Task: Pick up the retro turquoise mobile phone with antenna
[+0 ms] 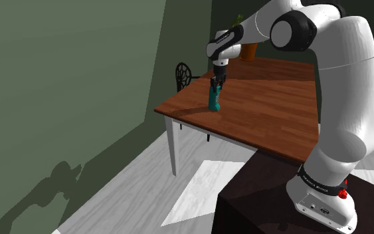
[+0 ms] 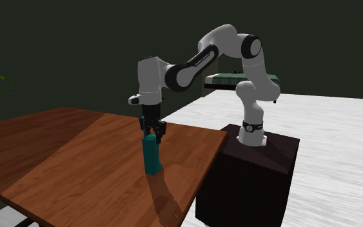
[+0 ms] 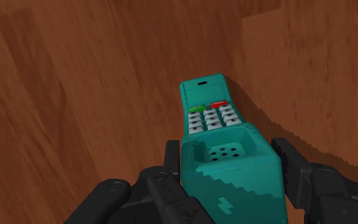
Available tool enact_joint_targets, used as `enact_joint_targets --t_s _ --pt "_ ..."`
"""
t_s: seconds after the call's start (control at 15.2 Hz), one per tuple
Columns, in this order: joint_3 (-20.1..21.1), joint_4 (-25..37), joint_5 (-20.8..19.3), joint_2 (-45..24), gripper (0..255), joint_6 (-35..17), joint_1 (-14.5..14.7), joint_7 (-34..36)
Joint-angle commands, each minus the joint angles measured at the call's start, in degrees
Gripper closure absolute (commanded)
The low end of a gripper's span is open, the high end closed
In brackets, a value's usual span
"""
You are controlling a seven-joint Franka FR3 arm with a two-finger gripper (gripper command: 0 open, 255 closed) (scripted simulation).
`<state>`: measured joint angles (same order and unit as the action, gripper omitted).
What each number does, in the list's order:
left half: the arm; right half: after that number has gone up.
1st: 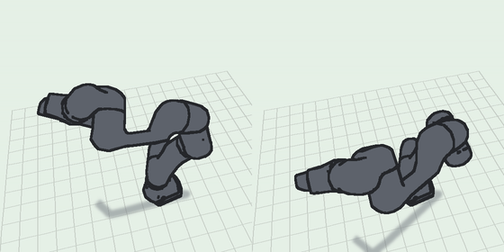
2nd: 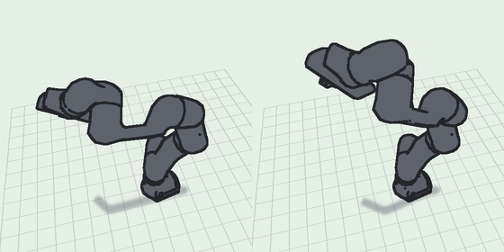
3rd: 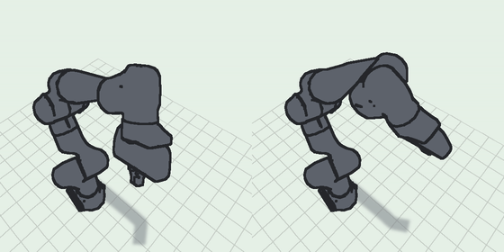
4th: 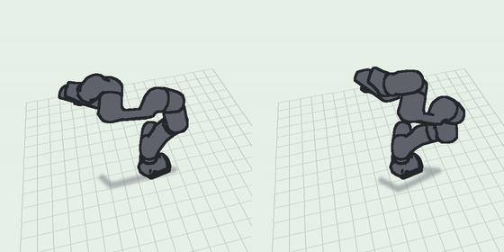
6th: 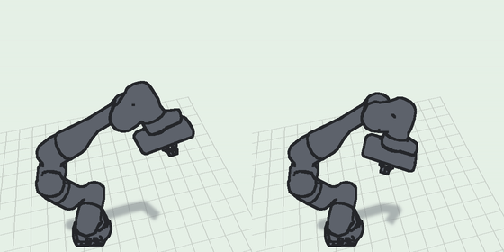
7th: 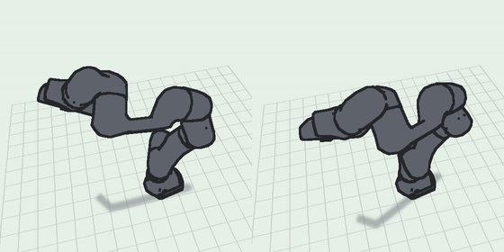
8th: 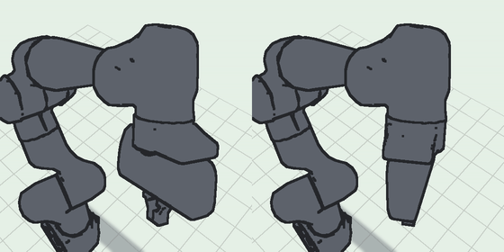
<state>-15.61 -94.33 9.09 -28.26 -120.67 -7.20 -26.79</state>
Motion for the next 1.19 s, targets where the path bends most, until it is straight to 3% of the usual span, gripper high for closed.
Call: enact_joint_targets --t_s 0.0,0.33,1.12 --pt "0.01 -0.01 0.00 -0.07 255 0.00 -0.01 -0.01" --pt "0.01 -0.02 0.01 -0.07 255 -0.01 0.00 0.00" --pt "-0.62 4.33 -1.22 3.34 255 7.63 0.23 0.83"
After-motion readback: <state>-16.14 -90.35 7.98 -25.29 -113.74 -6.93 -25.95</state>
